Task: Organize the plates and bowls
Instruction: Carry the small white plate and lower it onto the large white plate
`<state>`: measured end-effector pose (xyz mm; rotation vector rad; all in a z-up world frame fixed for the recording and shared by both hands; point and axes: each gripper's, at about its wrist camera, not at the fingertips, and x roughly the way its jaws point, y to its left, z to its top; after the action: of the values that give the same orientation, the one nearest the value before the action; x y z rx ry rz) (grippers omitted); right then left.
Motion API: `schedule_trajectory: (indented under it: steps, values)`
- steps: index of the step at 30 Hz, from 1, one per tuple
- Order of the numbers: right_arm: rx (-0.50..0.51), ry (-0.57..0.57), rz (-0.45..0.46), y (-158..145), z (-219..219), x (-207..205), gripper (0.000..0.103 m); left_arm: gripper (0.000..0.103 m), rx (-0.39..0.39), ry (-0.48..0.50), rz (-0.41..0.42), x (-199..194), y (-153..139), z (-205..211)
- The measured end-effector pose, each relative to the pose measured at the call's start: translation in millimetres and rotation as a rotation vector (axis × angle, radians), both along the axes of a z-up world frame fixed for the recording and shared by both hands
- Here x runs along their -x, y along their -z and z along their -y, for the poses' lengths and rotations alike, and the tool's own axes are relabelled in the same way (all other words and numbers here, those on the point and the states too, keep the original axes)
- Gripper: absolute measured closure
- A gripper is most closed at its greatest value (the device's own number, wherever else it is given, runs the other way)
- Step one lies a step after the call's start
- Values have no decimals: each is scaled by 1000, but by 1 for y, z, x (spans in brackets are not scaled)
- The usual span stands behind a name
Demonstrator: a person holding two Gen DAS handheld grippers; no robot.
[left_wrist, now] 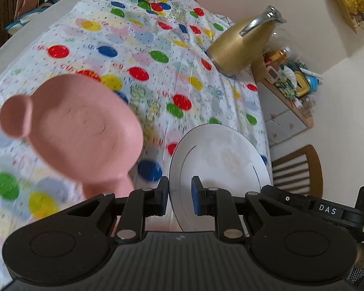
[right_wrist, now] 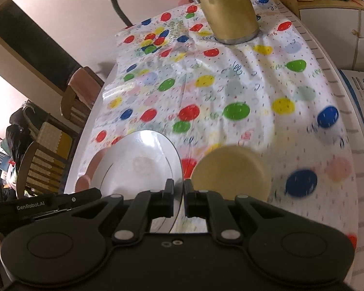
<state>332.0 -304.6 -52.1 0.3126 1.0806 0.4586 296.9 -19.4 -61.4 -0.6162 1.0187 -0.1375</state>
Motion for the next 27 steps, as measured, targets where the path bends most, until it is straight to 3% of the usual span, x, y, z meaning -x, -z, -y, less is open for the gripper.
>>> schedule_trajectory:
  steps: [6, 15, 27]
  values:
    - [-6, 12, -7, -3, -8, 58, 96, 84, -9, 27, 7, 59, -4, -9]
    - [-7, 28, -52, 14, -29, 149, 96, 84, -15, 67, -59, 149, 12, -31]
    - [-13, 37, -89, 30, -54, 237, 96, 84, -2, 80, -113, 232, 28, -60]
